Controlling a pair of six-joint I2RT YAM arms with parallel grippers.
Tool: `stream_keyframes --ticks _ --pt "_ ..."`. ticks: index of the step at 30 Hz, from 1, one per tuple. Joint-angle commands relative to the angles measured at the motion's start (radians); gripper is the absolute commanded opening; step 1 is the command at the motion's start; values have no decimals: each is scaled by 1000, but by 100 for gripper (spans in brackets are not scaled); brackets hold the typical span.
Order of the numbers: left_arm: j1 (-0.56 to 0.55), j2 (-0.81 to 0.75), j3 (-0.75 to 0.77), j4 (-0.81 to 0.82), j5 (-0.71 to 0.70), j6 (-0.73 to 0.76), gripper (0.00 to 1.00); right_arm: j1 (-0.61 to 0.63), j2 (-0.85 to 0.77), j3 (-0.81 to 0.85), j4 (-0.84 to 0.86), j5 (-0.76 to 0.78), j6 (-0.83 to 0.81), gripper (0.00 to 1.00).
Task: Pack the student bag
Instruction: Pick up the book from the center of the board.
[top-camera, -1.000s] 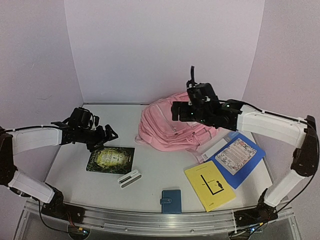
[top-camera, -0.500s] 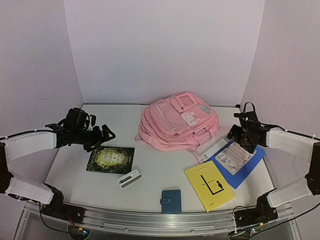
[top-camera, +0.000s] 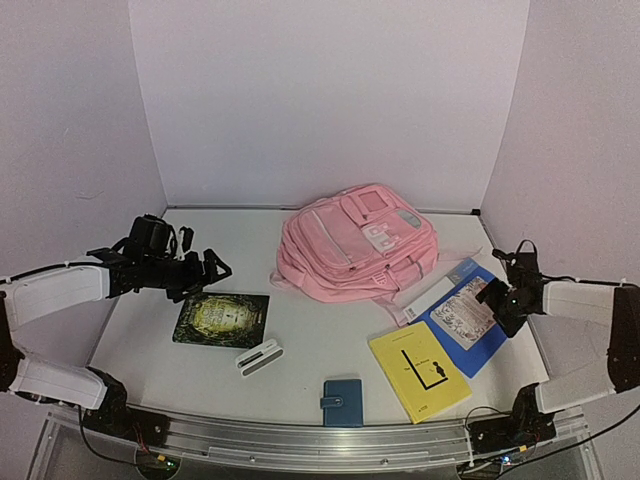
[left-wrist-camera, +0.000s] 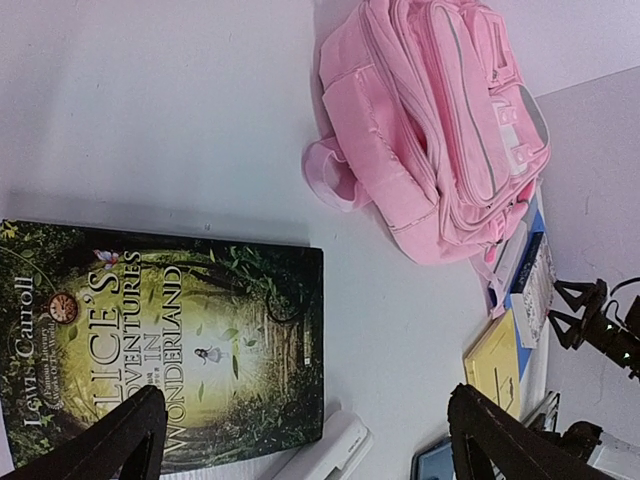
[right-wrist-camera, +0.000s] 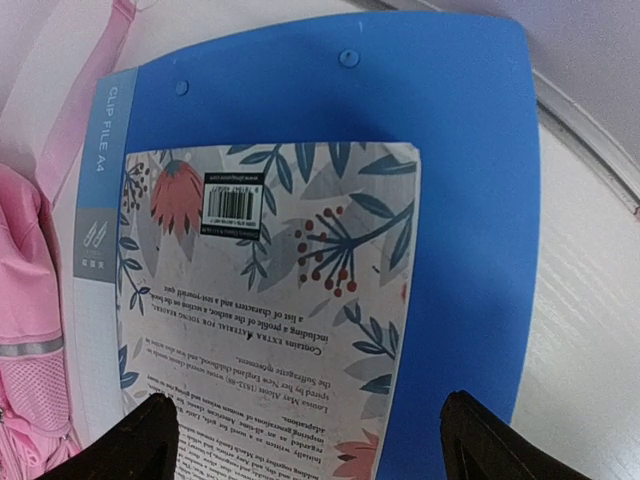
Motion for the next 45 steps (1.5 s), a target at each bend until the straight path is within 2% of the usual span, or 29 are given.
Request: stream_keyframes --ticks 1,5,11,17,19,22,26,29,36,45 --pt "2 -1 -3 30 30 20 98 -4 27 -46 98 -51 47 86" --pt "2 1 4 30 40 26 97 -4 66 -59 156 -86 64 82" --pt "2 -14 5 33 46 36 97 -4 68 -62 206 -129 37 64" --pt "1 -23 2 27 62 40 97 -4 108 -60 275 -234 -11 29" --pt "1 -31 0 26 72 44 97 -4 119 -51 282 -263 -42 14" --pt "0 -42 -2 29 91 48 97 -4 128 -29 280 -304 -104 0" --pt "-6 -44 -5 58 120 39 97 4 149 5 241 -369 -186 0" --pt "-25 -31 -2 98 141 17 97 57 179 38 215 -407 -216 0" --pt "-136 41 48 179 125 -23 96 215 201 101 227 -444 -161 0" --pt "-320 296 169 367 115 -96 94 360 244 195 244 -434 -123 0"
